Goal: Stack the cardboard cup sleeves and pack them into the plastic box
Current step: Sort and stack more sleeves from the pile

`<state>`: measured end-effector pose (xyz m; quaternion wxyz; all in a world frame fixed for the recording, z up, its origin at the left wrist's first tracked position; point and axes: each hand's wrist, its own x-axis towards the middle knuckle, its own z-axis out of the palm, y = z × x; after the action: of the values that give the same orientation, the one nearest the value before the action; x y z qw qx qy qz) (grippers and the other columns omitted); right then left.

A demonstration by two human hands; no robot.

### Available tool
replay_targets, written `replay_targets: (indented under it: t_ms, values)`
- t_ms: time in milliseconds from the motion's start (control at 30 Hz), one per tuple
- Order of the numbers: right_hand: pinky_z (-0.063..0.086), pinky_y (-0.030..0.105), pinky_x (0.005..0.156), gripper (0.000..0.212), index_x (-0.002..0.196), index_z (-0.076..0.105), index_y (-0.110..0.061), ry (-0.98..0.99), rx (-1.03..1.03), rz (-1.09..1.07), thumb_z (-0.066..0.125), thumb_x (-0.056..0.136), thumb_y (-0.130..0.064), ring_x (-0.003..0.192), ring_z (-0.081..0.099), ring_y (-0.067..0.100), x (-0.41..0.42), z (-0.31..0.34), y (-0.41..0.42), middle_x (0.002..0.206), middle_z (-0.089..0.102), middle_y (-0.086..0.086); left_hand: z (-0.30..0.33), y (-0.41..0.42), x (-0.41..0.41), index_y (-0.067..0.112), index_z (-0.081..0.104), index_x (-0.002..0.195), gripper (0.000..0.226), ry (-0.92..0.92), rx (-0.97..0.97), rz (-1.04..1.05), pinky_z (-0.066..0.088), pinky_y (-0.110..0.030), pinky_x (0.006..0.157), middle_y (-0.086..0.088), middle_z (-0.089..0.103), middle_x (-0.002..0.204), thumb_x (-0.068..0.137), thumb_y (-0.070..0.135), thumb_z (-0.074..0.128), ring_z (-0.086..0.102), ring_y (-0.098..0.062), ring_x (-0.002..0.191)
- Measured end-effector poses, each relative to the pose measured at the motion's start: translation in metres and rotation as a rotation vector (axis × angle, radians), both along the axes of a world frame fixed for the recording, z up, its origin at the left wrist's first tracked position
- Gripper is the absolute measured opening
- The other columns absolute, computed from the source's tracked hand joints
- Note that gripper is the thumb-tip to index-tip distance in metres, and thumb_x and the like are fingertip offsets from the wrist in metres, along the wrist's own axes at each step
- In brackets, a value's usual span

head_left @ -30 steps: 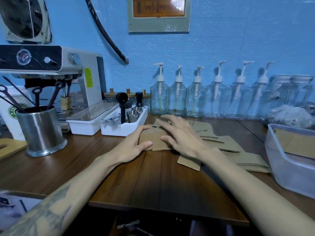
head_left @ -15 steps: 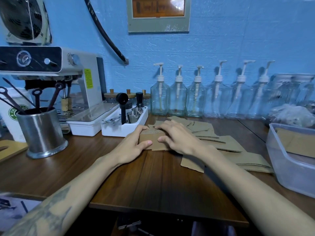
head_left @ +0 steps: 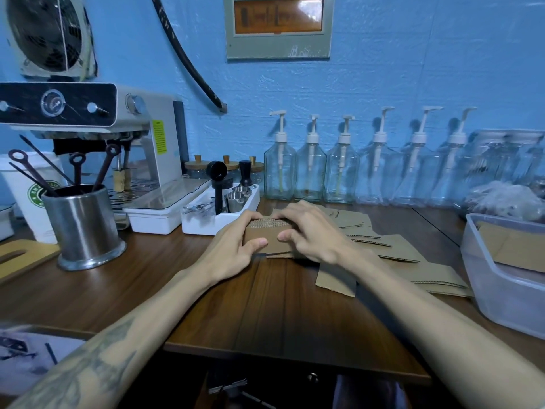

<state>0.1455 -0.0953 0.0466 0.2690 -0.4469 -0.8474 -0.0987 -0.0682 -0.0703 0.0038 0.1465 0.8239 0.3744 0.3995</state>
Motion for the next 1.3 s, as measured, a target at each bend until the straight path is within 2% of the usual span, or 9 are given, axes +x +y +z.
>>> replay_targets:
  t_ms: [200, 367, 567, 700, 833, 967, 1033, 1133, 1300]
  values:
    - [0.040, 0.035, 0.090, 0.040, 0.129, 0.060, -0.019, 0.017, -0.017, 0.019, 0.066, 0.090, -0.030, 0.101, 0.048, 0.018, 0.003, -0.006, -0.006, 0.113, 0.063, -0.002, -0.002, -0.002, 0.000, 0.042, 0.052, 0.111, 0.034, -0.085, -0.117, -0.054, 0.057, -0.032, 0.071, 0.017, 0.066, 0.102, 0.083, 0.047, 0.069, 0.067, -0.005, 0.084]
    - [0.037, 0.031, 0.092, 0.043, 0.132, 0.057, -0.022, 0.045, -0.063, 0.035, 0.064, 0.092, -0.035, 0.110, 0.049, 0.018, 0.002, -0.011, -0.006, 0.122, 0.061, -0.004, -0.003, -0.004, -0.004, 0.041, 0.053, 0.108, 0.032, -0.087, -0.124, -0.029, 0.057, -0.043, 0.077, 0.013, 0.067, 0.101, 0.081, 0.047, 0.070, 0.067, -0.011, 0.087]
    - [0.035, 0.032, 0.099, 0.050, 0.134, 0.055, -0.025, 0.140, -0.166, -0.057, 0.053, 0.094, -0.055, 0.116, 0.044, 0.010, 0.026, -0.001, -0.014, 0.117, 0.053, -0.009, -0.001, -0.008, -0.006, 0.040, 0.052, 0.106, 0.030, -0.109, -0.129, 0.002, 0.054, -0.038, 0.083, 0.013, 0.067, 0.101, 0.081, 0.046, 0.067, 0.064, -0.009, 0.092]
    - [0.038, 0.037, 0.098, 0.035, 0.127, 0.060, -0.018, 0.137, -0.130, -0.218, 0.043, 0.103, -0.037, 0.115, 0.049, 0.020, 0.059, 0.005, -0.007, 0.115, 0.055, -0.001, -0.003, -0.004, -0.009, 0.037, 0.051, 0.107, 0.029, -0.089, -0.174, -0.029, 0.052, -0.035, 0.084, 0.011, 0.066, 0.105, 0.087, 0.034, 0.070, 0.063, -0.011, 0.094]
    - [0.040, 0.040, 0.100, 0.032, 0.127, 0.060, -0.019, 0.120, -0.211, -0.372, 0.044, 0.103, -0.035, 0.122, 0.048, 0.024, 0.087, 0.005, 0.012, 0.123, 0.053, 0.004, -0.006, 0.000, -0.009, 0.032, 0.049, 0.120, 0.034, -0.057, -0.210, -0.050, 0.049, -0.028, 0.086, 0.013, 0.064, 0.113, 0.092, 0.029, 0.068, 0.062, -0.001, 0.098]
    - [0.038, 0.045, 0.103, 0.032, 0.131, 0.058, -0.021, 0.032, -0.327, -0.422, 0.044, 0.103, -0.025, 0.128, 0.044, 0.029, 0.095, -0.004, 0.031, 0.134, 0.048, 0.006, -0.006, 0.000, -0.009, 0.032, 0.045, 0.130, 0.040, 0.002, -0.206, -0.061, 0.042, -0.009, 0.076, 0.017, 0.062, 0.115, 0.094, 0.031, 0.064, 0.058, 0.011, 0.094]
    - [0.035, 0.046, 0.105, 0.036, 0.137, 0.052, -0.025, -0.046, -0.352, -0.425, 0.043, 0.102, -0.025, 0.132, 0.040, 0.029, 0.095, -0.009, 0.038, 0.144, 0.045, 0.004, -0.005, -0.001, -0.009, 0.033, 0.044, 0.130, 0.040, 0.007, -0.214, -0.067, 0.041, -0.006, 0.076, 0.018, 0.061, 0.116, 0.095, 0.031, 0.063, 0.058, 0.011, 0.096]
    - [0.024, 0.046, 0.114, 0.043, 0.146, 0.042, -0.031, -0.119, -0.384, -0.437, 0.040, 0.103, -0.031, 0.143, 0.030, 0.025, 0.097, -0.014, 0.044, 0.157, 0.034, -0.002, -0.006, 0.000, -0.008, 0.034, 0.045, 0.128, 0.039, -0.002, -0.232, -0.072, 0.047, -0.019, 0.085, 0.016, 0.061, 0.118, 0.094, 0.032, 0.064, 0.060, 0.003, 0.102]
    - [0.004, 0.049, 0.120, 0.050, 0.152, 0.026, -0.040, -0.102, -0.500, -0.437, 0.037, 0.103, -0.037, 0.152, 0.007, 0.019, 0.103, -0.015, 0.044, 0.164, 0.015, -0.011, -0.007, 0.000, -0.008, 0.038, 0.044, 0.126, 0.040, 0.006, -0.234, -0.073, 0.045, -0.019, 0.080, 0.019, 0.061, 0.117, 0.093, 0.033, 0.065, 0.059, 0.003, 0.100]
